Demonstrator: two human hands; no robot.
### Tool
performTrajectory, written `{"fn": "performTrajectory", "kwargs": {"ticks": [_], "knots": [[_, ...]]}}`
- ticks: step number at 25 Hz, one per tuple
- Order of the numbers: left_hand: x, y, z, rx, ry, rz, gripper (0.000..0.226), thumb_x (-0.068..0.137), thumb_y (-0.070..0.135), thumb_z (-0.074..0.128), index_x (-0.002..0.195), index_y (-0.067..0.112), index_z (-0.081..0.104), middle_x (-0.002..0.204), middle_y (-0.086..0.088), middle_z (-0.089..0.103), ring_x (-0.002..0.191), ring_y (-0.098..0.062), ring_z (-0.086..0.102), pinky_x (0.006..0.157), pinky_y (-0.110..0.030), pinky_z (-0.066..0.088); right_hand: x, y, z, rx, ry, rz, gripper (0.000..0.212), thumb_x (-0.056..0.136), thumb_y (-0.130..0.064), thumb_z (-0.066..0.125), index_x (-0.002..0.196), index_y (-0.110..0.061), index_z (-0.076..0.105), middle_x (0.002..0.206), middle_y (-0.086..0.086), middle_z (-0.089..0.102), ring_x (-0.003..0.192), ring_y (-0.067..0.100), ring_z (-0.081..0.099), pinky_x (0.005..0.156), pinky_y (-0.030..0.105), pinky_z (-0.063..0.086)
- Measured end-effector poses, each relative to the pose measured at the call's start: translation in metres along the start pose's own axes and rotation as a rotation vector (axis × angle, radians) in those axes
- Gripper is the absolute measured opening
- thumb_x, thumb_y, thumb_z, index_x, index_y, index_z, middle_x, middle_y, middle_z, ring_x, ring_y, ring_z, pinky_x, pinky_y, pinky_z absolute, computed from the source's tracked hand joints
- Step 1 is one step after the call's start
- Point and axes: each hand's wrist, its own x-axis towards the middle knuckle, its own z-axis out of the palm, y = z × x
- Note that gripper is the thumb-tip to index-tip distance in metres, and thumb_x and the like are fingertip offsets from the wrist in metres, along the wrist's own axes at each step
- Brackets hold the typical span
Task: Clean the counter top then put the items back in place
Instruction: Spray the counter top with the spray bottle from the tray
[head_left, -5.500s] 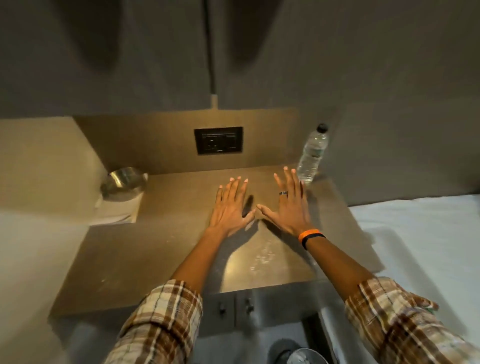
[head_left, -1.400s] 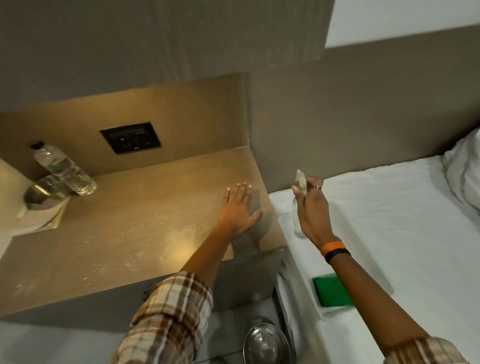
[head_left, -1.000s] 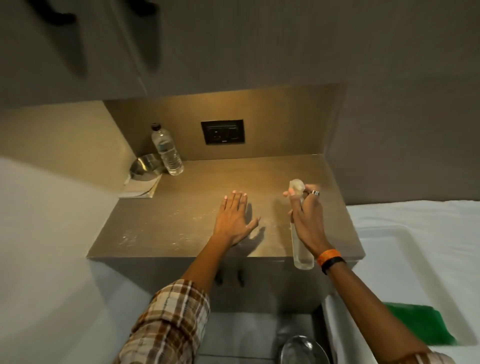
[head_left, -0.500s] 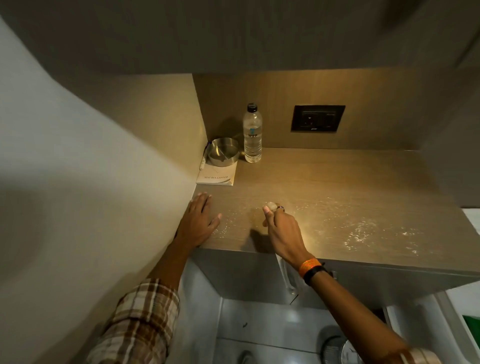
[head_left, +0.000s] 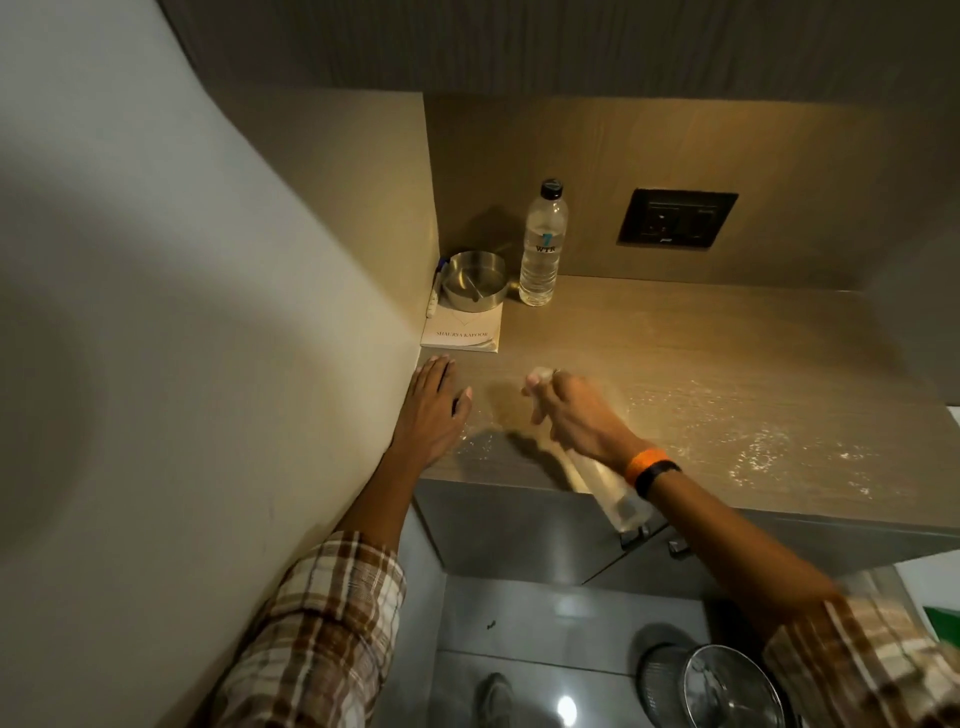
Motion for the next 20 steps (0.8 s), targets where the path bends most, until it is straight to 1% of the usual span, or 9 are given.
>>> {"fn": "performTrajectory", "kwargs": {"ticks": [1, 3, 5, 8, 10, 12, 14, 16, 20], "knots": [[0.000, 0.000, -0.001, -0.023, 0.004, -0.006, 0.058, 0.104, 0.041, 0.029, 0.151, 0.007, 0.029, 0.159, -0.013, 0.028, 0.149, -0.025, 0.019, 0.123, -0.045, 0.017, -0.016, -0.001, 0.016, -0.033, -0.068, -0.025, 0.054, 0.105, -0.048, 0.029, 0.097, -0.007, 0.064, 0.084, 0.009, 0.072, 0.063, 0.014, 0.062, 0.068, 0.039, 0.056], [-0.001, 0.001, -0.002, -0.025, 0.013, -0.001, 0.056, 0.105, 0.039, 0.031, 0.151, 0.007, 0.030, 0.159, -0.013, 0.028, 0.149, -0.025, 0.019, 0.123, -0.045, 0.017, -0.034, 0.012, 0.033, -0.102, -0.067, -0.043, 0.060, 0.102, -0.054, 0.026, 0.091, -0.008, 0.063, 0.087, 0.011, 0.070, 0.073, 0.023, 0.065, 0.076, 0.047, 0.055], [-0.003, 0.001, 0.000, 0.017, 0.023, 0.022, 0.058, 0.104, 0.042, 0.032, 0.151, 0.008, 0.030, 0.159, -0.012, 0.028, 0.149, -0.025, 0.019, 0.122, -0.046, 0.018, -0.028, 0.032, 0.022, -0.143, 0.055, 0.023, 0.058, 0.102, -0.051, 0.027, 0.092, -0.007, 0.064, 0.086, 0.015, 0.070, 0.074, 0.030, 0.066, 0.075, 0.052, 0.055], [0.000, 0.010, 0.003, 0.086, 0.026, 0.093, 0.064, 0.101, 0.052, 0.028, 0.151, 0.012, 0.029, 0.159, -0.009, 0.029, 0.149, -0.024, 0.019, 0.122, -0.045, 0.016, -0.011, 0.060, -0.033, -0.127, 0.336, 0.137, 0.049, 0.105, -0.035, 0.028, 0.099, -0.002, 0.064, 0.087, 0.021, 0.070, 0.077, 0.038, 0.067, 0.073, 0.059, 0.055], [0.009, 0.027, 0.007, 0.097, 0.001, 0.125, 0.068, 0.100, 0.058, 0.024, 0.153, 0.015, 0.024, 0.161, -0.007, 0.024, 0.150, -0.022, 0.016, 0.123, -0.043, 0.015, -0.004, 0.069, -0.077, -0.034, 0.493, 0.208, 0.050, 0.106, -0.033, 0.028, 0.092, 0.000, 0.063, 0.085, 0.023, 0.071, 0.070, 0.032, 0.068, 0.069, 0.057, 0.057], [0.018, 0.049, 0.014, 0.103, -0.030, 0.148, 0.072, 0.098, 0.062, 0.020, 0.154, 0.017, 0.020, 0.163, -0.006, 0.021, 0.150, -0.022, 0.014, 0.123, -0.043, 0.014, -0.004, 0.068, -0.109, 0.015, 0.576, 0.195, 0.052, 0.107, -0.034, 0.029, 0.083, -0.001, 0.062, 0.077, 0.021, 0.070, 0.059, 0.024, 0.065, 0.063, 0.051, 0.059], [0.027, 0.072, 0.024, 0.119, -0.063, 0.174, 0.075, 0.097, 0.064, 0.018, 0.155, 0.016, 0.019, 0.163, -0.006, 0.020, 0.151, -0.022, 0.013, 0.123, -0.043, 0.013, -0.011, 0.067, -0.120, -0.068, 0.546, 0.160, 0.049, 0.107, -0.030, 0.030, 0.089, 0.001, 0.064, 0.080, 0.023, 0.070, 0.066, 0.030, 0.067, 0.070, 0.052, 0.058], [0.035, 0.096, 0.036, 0.129, -0.092, 0.208, 0.077, 0.096, 0.065, 0.016, 0.155, 0.016, 0.020, 0.163, -0.007, 0.020, 0.151, -0.022, 0.012, 0.123, -0.043, 0.011, -0.034, 0.072, -0.113, -0.173, 0.420, 0.132, 0.044, 0.108, -0.026, 0.031, 0.101, 0.000, 0.066, 0.090, 0.022, 0.071, 0.075, 0.033, 0.068, 0.078, 0.052, 0.057], [0.052, 0.136, 0.057, 0.164, -0.138, 0.254, 0.081, 0.094, 0.067, 0.010, 0.155, 0.014, 0.020, 0.163, -0.009, 0.020, 0.151, -0.024, 0.011, 0.123, -0.046, 0.010, -0.108, 0.101, -0.081, -0.148, 0.217, 0.179, 0.053, 0.106, -0.043, 0.030, 0.090, -0.012, 0.070, 0.074, 0.008, 0.070, 0.064, 0.018, 0.067, 0.071, 0.038, 0.057]]}}
